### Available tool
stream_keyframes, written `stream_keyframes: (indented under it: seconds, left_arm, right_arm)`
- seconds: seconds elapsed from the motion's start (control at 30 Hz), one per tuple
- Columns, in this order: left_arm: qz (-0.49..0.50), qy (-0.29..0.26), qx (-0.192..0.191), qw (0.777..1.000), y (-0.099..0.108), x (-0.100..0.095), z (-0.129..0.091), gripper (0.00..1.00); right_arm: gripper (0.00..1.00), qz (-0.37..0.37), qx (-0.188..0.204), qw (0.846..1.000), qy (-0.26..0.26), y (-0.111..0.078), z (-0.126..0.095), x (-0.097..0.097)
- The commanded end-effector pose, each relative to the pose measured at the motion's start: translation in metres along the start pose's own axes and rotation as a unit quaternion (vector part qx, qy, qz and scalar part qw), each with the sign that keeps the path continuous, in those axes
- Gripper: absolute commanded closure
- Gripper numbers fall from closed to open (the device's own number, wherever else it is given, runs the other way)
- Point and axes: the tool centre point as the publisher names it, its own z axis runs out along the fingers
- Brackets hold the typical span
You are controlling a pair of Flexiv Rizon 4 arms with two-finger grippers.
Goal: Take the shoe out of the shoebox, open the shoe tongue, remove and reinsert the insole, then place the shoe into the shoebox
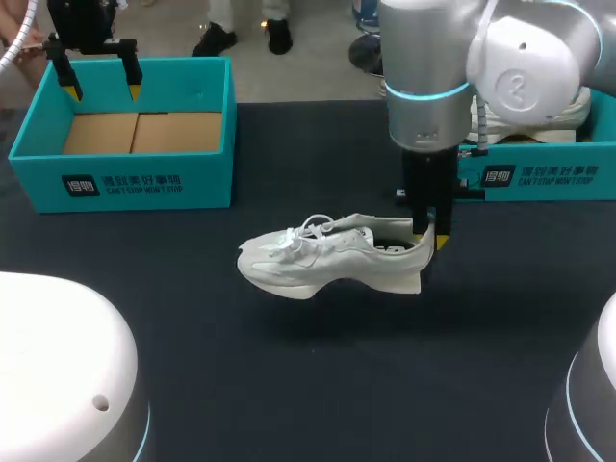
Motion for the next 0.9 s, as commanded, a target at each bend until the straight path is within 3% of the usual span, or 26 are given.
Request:
stream_keyframes:
  seconds: [0.03, 0.43, 0.9]
  left_arm:
    - [0.0, 0.0, 0.0, 1.0, 0.0, 0.0, 0.0, 0.0]
    - [0.0, 0.0, 0.0, 1.0, 0.0, 0.0, 0.0, 0.0]
    - [0.0, 0.0, 0.0, 1.0, 0.0, 0.0, 0.0, 0.0]
  right_arm:
    - [1.0, 0.001, 0.002, 1.0, -0.003, -0.001, 0.024, 0.008]
    - [1.0, -0.018, -0.005, 1.0, 0.001, -0.002, 0.059, 0.023]
    - [1.0, 0.015, 0.01, 1.0, -0.004, 0.005, 0.089, 0.02]
